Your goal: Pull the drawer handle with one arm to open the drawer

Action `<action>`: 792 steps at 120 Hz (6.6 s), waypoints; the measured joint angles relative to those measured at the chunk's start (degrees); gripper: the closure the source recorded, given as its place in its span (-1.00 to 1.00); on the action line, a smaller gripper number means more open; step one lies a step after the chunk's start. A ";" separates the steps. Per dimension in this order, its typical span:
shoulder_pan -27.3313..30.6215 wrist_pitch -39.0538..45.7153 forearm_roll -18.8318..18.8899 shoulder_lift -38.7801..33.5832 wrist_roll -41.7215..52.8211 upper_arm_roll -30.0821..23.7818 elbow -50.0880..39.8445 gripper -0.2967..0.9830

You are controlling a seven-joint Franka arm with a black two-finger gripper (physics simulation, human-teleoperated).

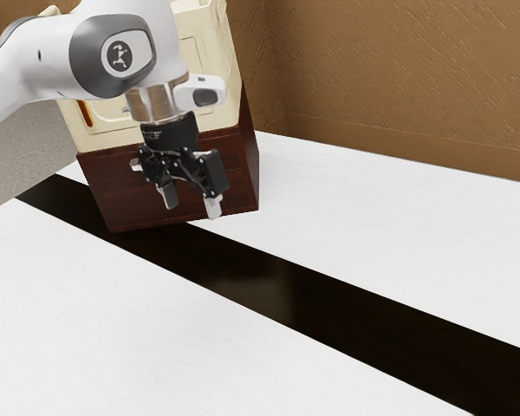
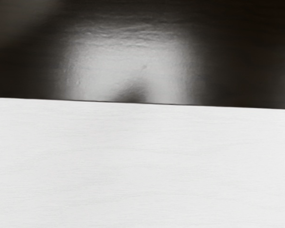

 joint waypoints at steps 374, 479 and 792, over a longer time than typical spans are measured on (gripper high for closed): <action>9.00 30.78 2.45 13.79 71.73 11.83 3.33 -0.53; 10.63 34.78 0.55 17.05 67.64 12.39 4.78 -0.26; 4.57 29.99 4.29 -18.48 57.27 9.16 -28.49 -0.19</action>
